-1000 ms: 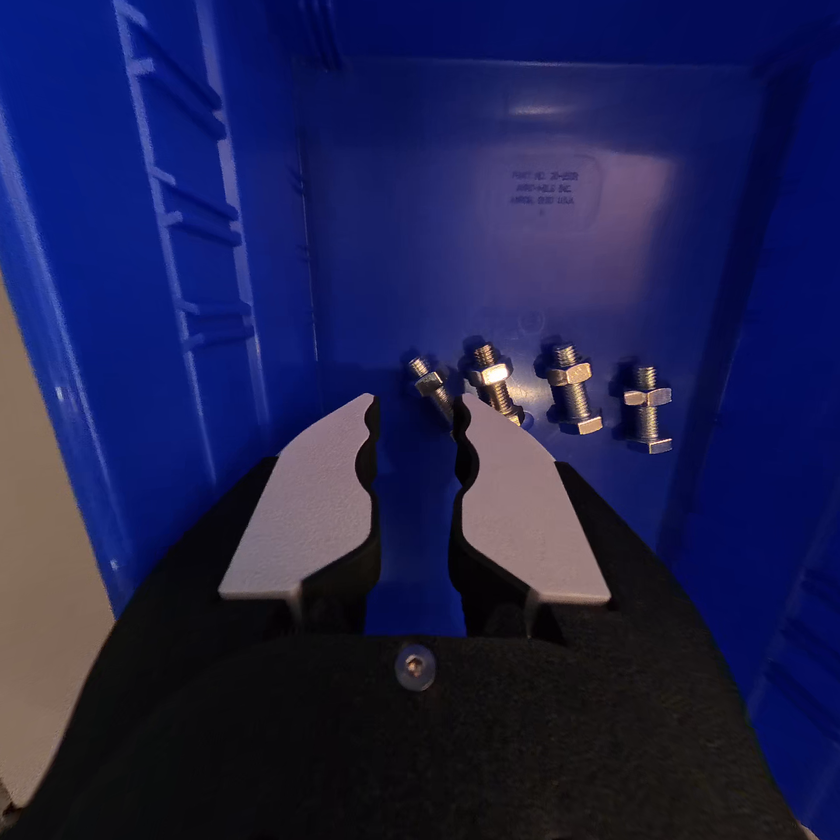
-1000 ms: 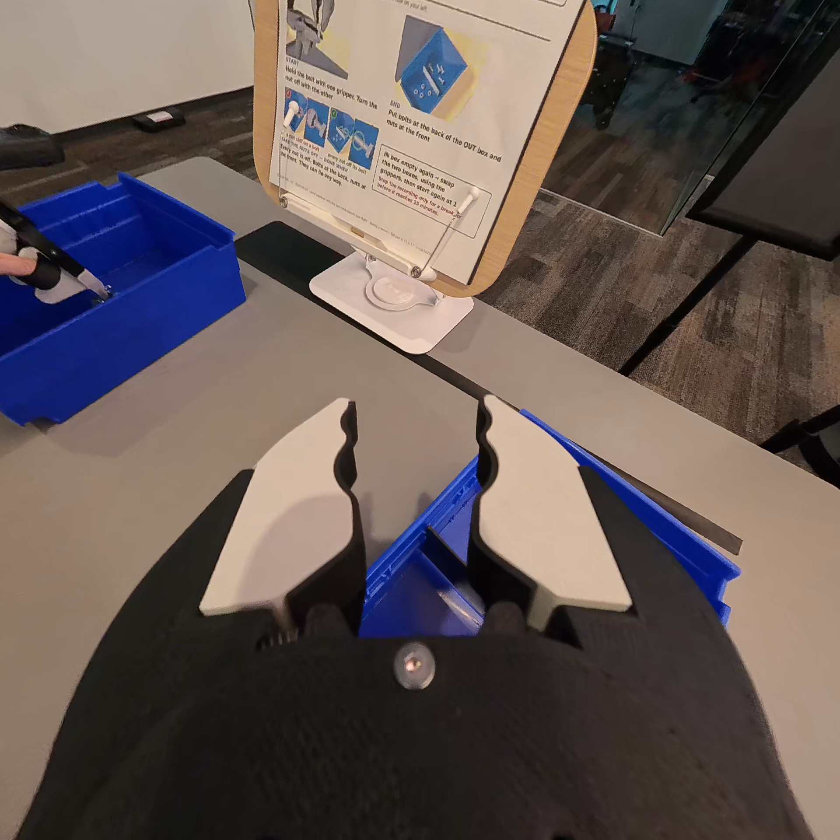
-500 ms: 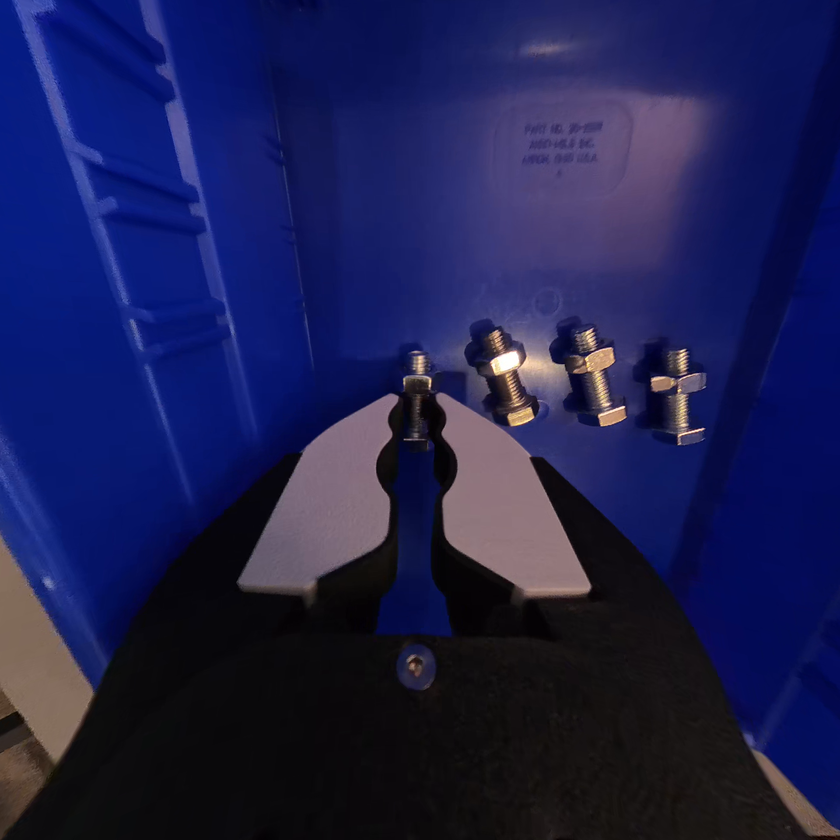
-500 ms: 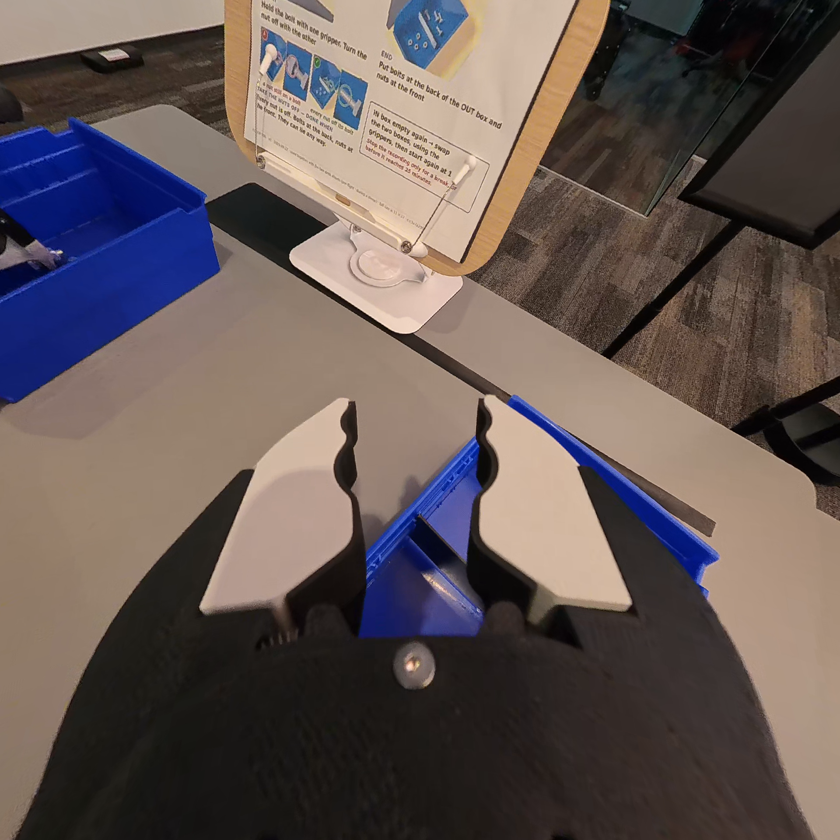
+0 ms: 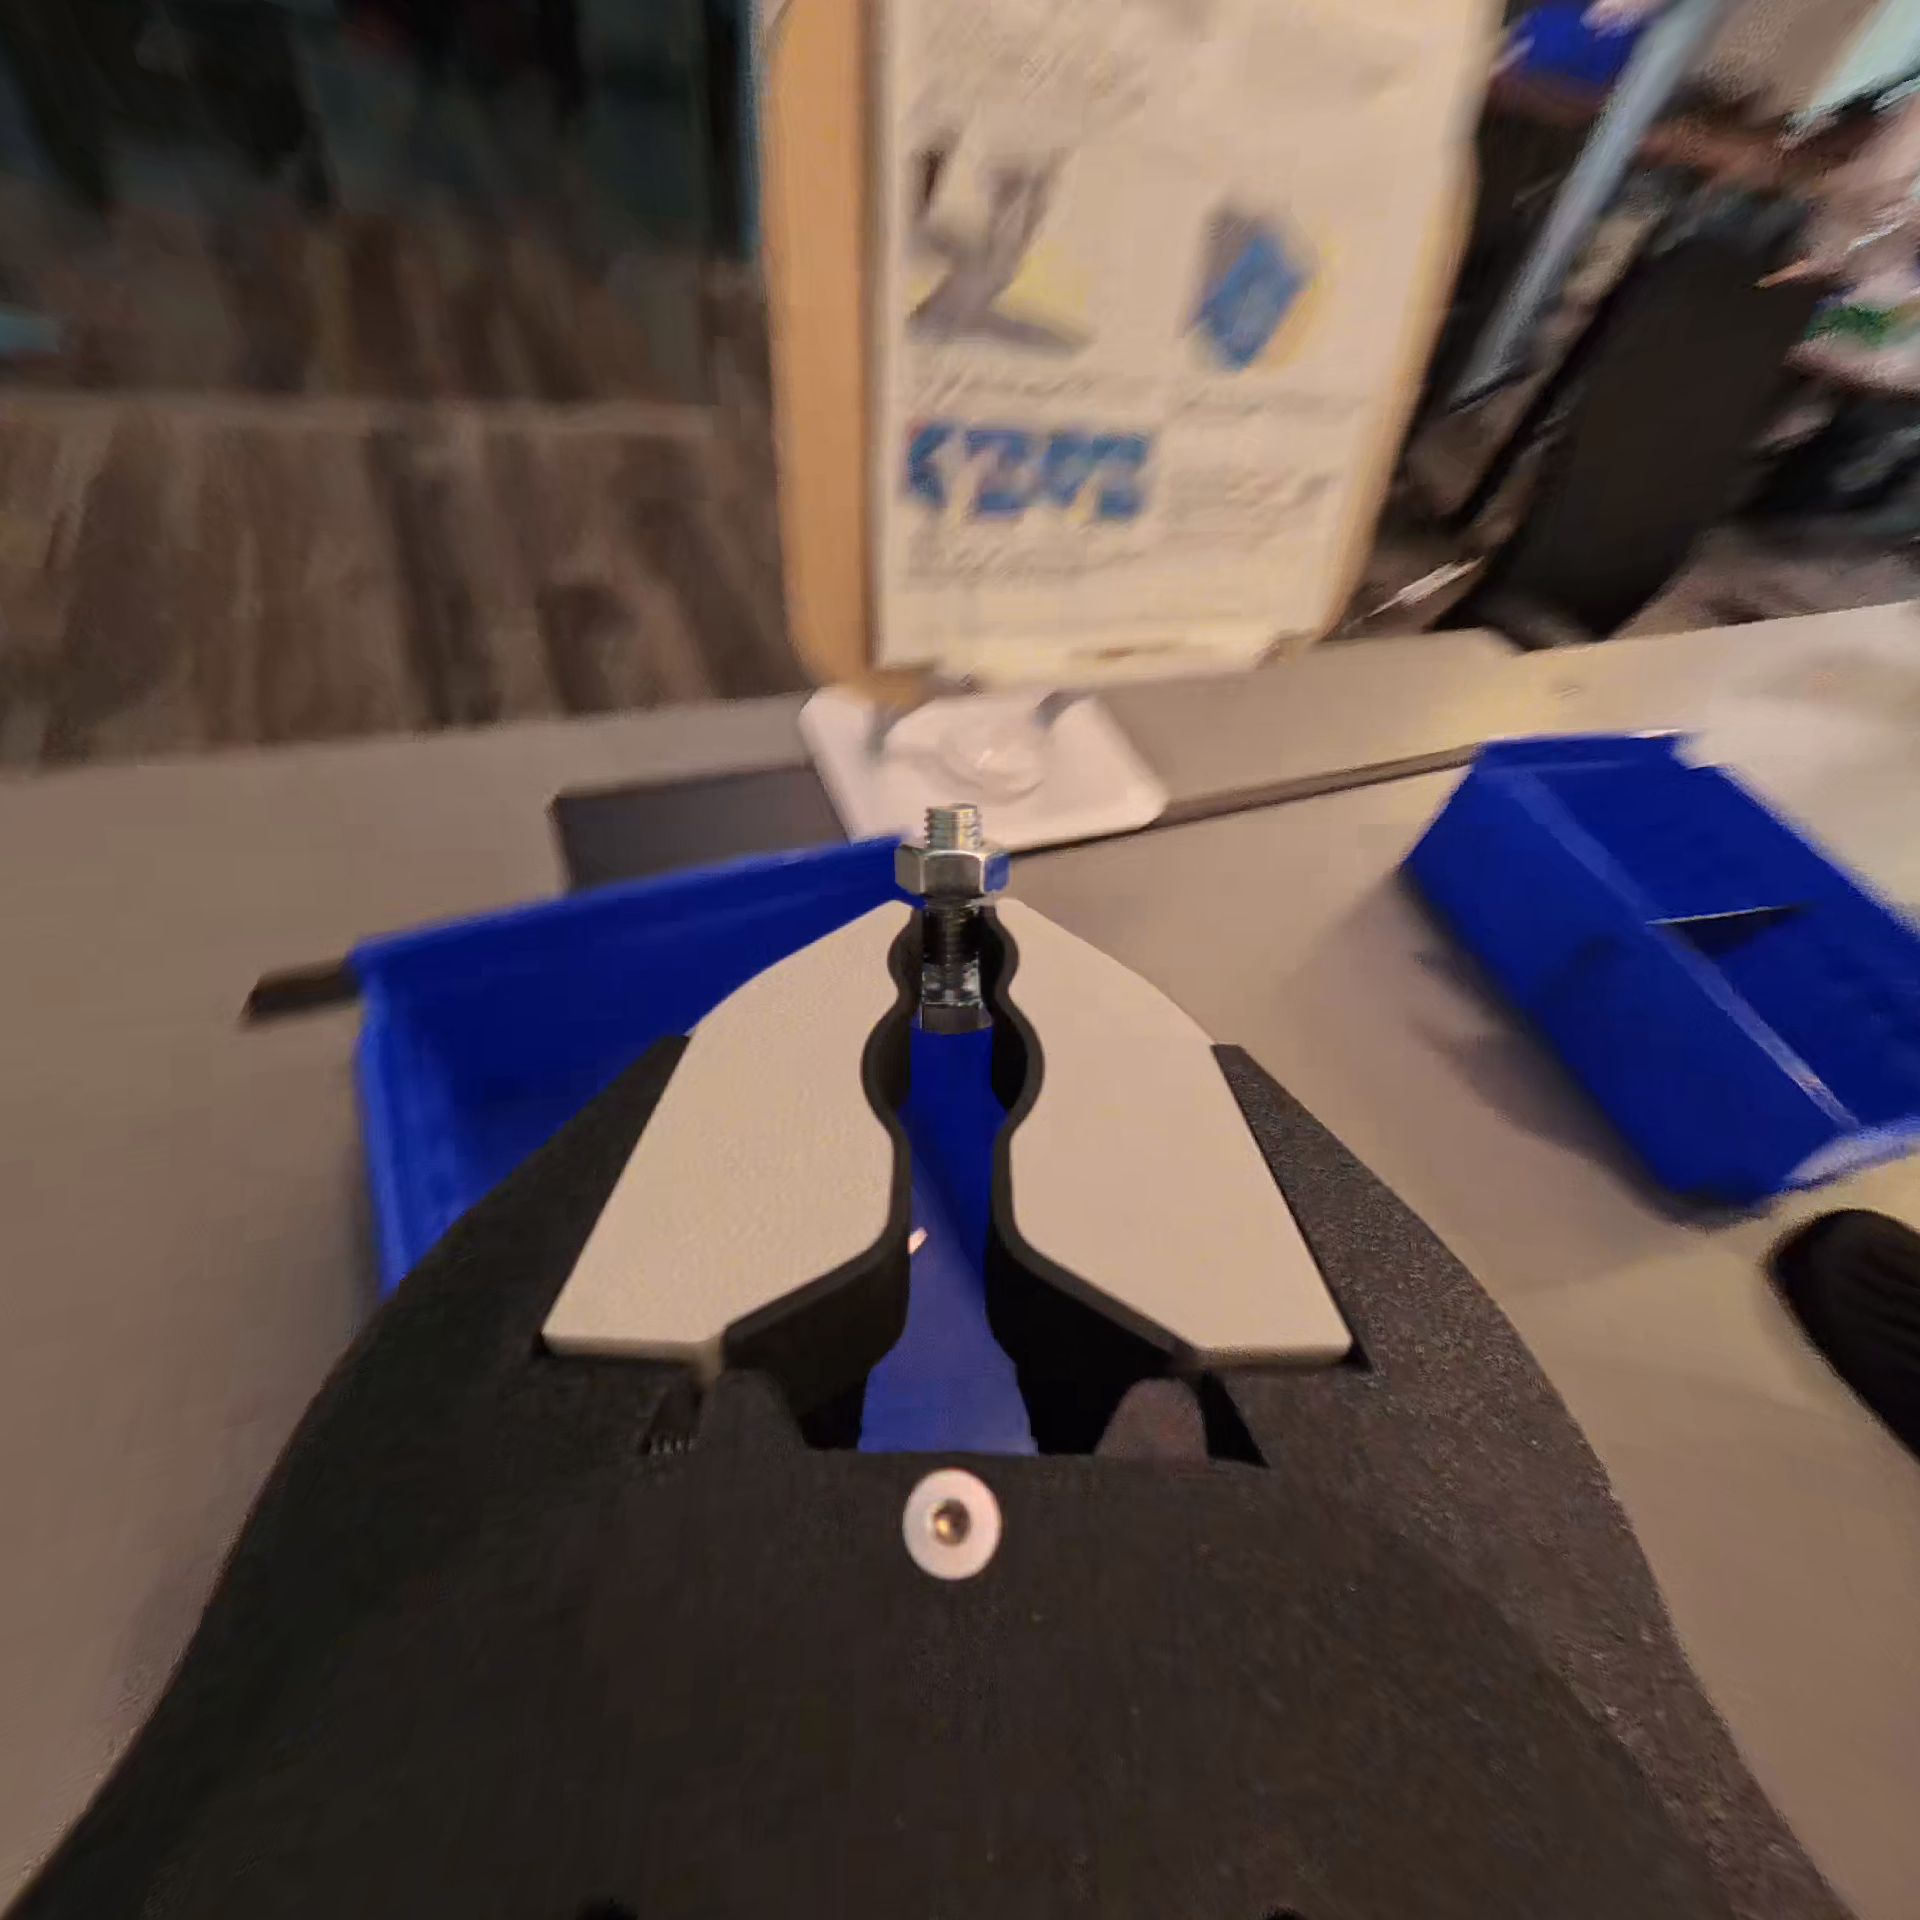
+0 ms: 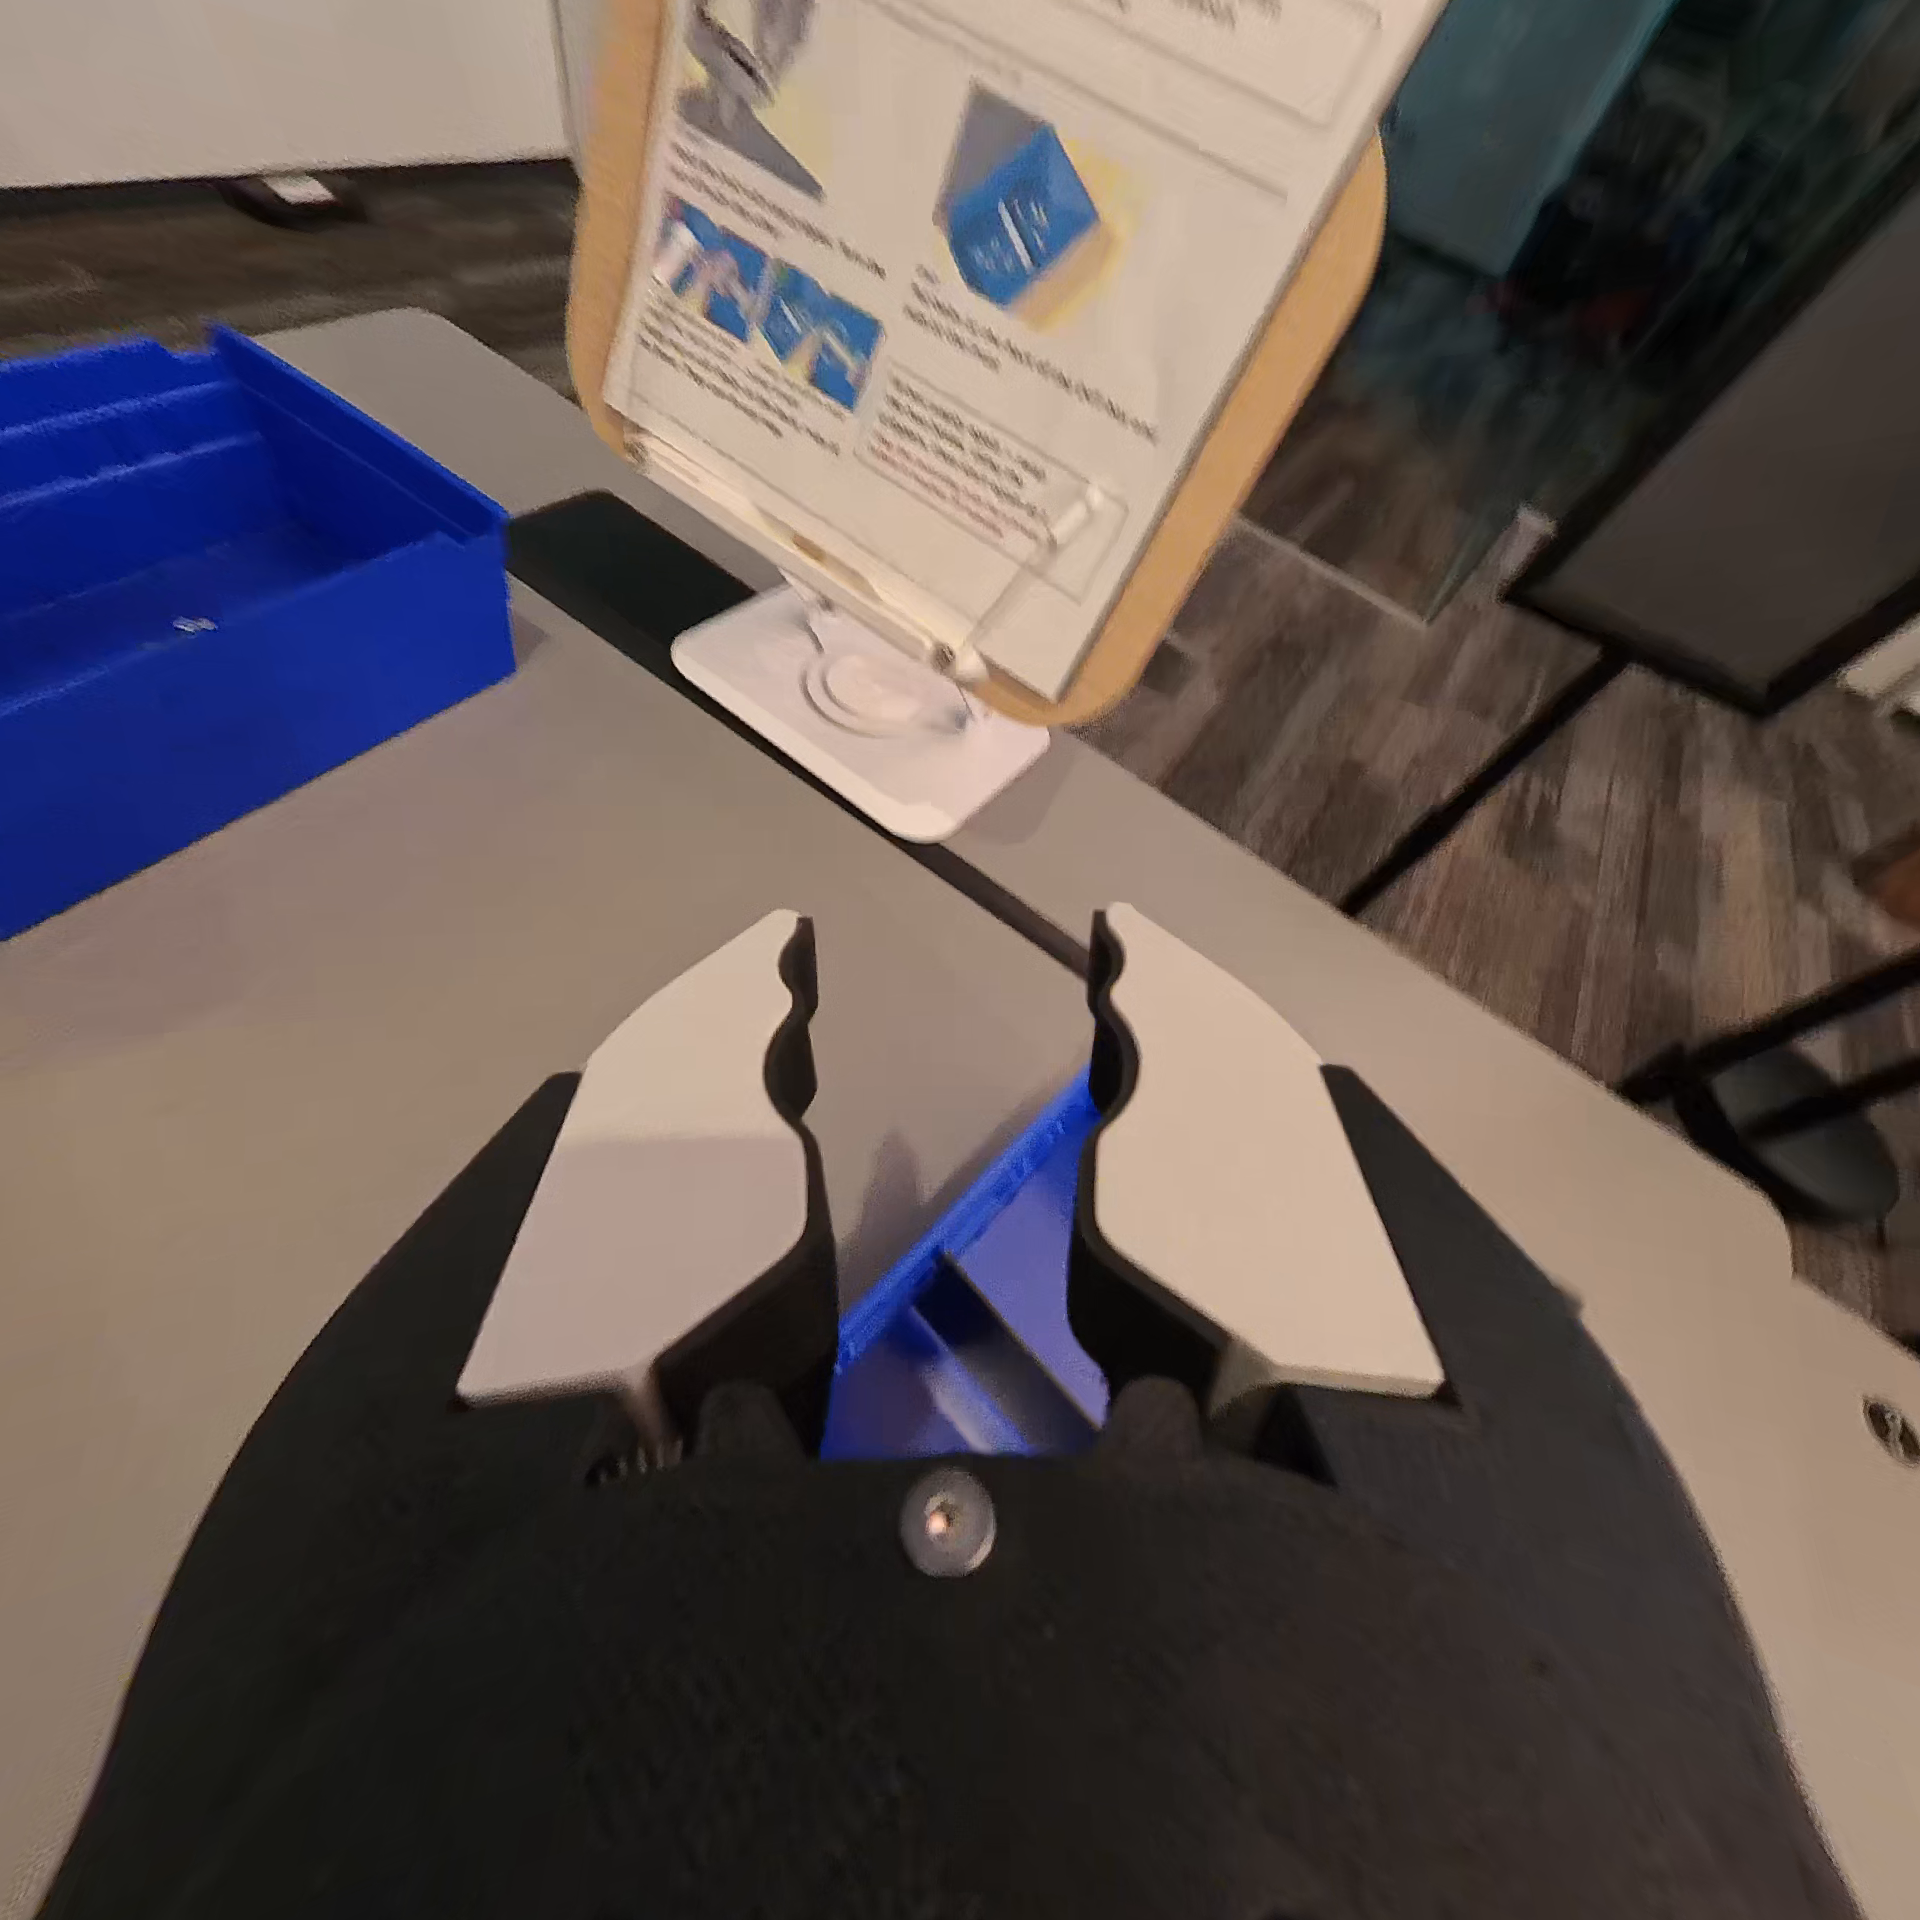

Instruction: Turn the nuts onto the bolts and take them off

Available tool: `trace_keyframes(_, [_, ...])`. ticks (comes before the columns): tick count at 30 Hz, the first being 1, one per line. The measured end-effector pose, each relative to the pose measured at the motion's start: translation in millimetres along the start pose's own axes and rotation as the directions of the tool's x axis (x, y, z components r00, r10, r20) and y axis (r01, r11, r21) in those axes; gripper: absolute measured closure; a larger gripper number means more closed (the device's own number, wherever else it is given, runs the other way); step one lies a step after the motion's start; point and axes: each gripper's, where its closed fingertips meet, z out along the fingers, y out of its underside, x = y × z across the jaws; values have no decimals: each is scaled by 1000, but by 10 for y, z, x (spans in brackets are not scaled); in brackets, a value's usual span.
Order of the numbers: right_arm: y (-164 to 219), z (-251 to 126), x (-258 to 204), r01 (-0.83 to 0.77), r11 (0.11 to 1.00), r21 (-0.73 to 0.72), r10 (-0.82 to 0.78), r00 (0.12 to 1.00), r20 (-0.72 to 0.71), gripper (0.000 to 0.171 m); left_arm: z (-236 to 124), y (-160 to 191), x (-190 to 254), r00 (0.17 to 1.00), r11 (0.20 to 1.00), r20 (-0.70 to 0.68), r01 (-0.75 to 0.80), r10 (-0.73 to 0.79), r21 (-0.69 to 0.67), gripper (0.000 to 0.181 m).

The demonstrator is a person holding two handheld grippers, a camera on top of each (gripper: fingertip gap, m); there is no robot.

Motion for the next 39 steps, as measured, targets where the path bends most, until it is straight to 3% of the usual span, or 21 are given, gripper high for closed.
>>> trace_keyframes(1, [-91,-11,-73,24,999,47,-25,999,20,120,-48,-109,176,998,998,-60,-29,33,62,172])
trace_keyframes(4, [-456,-86,-465,49,964,261,-93,983,157,120,-121,-323,704,965,970,-227,-76,130,232,172])
trace_keyframes(8, [-838,-274,-1138,-75,860,505,-179,882,436,126,-67,-350,1411,863,948,-460,-61,207,313,172])
trace_keyframes(12, [-974,-353,-1534,-303,794,527,-164,728,666,135,-41,-188,2128,712,952,-654,-71,257,297,172])
trace_keyframes(15, [-998,-337,-1652,-431,768,474,-121,629,768,145,35,15,2464,670,946,-670,-183,319,267,172])
trace_keyframes(23, [-946,-400,-1947,-475,783,401,-168,460,872,154,48,267,2892,580,935,-735,-259,352,243,172])
trace_keyframes(36, [-877,-418,-2050,-434,825,363,-178,410,895,161,4,298,2963,540,930,-760,-269,362,253,171])
trace_keyframes(39, [-862,-384,-2055,-416,830,370,-180,429,885,161,26,305,2952,540,931,-761,-268,359,249,154])
